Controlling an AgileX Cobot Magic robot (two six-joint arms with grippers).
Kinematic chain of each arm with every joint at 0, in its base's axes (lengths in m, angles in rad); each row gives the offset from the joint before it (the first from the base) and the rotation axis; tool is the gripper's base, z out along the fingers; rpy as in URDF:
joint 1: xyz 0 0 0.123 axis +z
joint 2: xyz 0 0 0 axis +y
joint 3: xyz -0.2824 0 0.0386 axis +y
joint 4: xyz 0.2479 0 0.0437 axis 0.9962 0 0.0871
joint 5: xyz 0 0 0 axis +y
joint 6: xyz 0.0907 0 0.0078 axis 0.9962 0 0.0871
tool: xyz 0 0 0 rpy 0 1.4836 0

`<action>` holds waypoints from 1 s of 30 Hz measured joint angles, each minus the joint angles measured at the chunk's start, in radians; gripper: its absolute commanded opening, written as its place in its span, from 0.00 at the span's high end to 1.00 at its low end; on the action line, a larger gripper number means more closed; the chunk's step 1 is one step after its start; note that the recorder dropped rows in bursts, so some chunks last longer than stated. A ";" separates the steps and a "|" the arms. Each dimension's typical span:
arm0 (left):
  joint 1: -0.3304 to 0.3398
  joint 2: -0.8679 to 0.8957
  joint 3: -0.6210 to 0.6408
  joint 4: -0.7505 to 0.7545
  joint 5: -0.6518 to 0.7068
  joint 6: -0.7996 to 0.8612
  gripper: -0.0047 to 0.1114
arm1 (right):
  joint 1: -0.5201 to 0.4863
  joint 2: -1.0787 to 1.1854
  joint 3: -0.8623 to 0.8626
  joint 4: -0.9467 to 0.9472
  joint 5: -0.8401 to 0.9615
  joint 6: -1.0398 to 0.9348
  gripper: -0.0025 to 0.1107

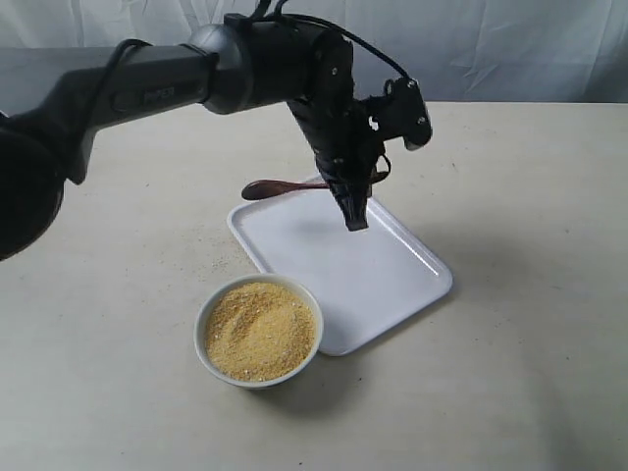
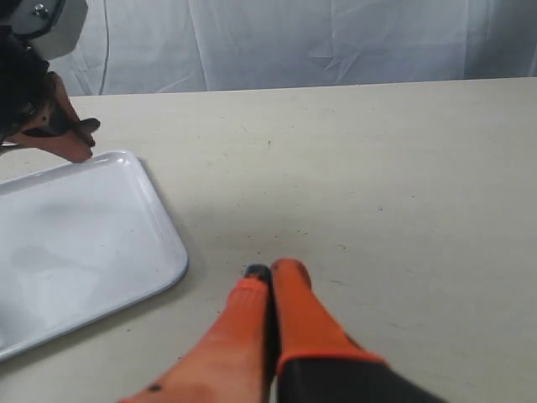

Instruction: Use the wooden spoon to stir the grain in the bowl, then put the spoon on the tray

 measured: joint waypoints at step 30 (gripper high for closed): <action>-0.032 -0.097 -0.001 0.051 0.103 -0.107 0.61 | 0.000 0.000 0.000 0.000 0.000 0.000 0.98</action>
